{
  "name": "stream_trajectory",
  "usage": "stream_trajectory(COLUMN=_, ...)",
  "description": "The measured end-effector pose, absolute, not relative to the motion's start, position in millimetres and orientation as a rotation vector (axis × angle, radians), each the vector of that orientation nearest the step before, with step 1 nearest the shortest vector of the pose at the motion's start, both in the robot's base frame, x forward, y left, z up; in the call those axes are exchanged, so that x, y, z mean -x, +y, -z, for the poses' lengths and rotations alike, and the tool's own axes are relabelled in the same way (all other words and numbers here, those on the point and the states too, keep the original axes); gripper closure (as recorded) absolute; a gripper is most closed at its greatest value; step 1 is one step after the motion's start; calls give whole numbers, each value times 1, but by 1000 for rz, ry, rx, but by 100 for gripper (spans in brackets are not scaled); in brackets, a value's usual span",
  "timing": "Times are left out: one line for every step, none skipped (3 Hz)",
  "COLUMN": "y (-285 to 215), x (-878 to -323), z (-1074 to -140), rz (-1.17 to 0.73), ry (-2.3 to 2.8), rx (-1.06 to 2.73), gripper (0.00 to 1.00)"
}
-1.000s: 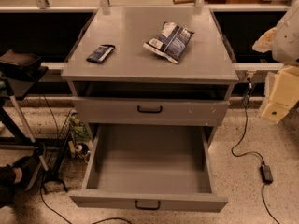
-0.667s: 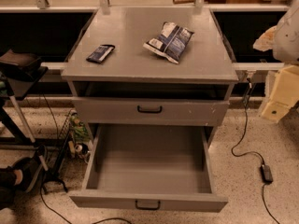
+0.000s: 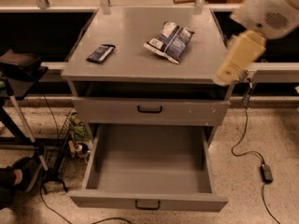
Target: Place blue chip bag into middle drawer
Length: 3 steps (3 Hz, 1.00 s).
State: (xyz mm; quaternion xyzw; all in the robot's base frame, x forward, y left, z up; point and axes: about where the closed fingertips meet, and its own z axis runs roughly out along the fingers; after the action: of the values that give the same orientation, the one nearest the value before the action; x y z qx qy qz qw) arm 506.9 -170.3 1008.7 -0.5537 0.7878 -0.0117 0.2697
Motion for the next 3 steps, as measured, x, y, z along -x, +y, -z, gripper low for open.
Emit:
stream_trajectory(y=-127, x=-576, z=-1032, rz=-45, ry=2053, rx=1359, gripper=0)
stream_trajectory(y=-91, x=-645, z=-1051, rz=-135, ry=2045, rx=1184, gripper=0)
stream_trajectory(y=-73, x=-703, z=-1054, rz=-254, ry=2110, rx=973, gripper=0)
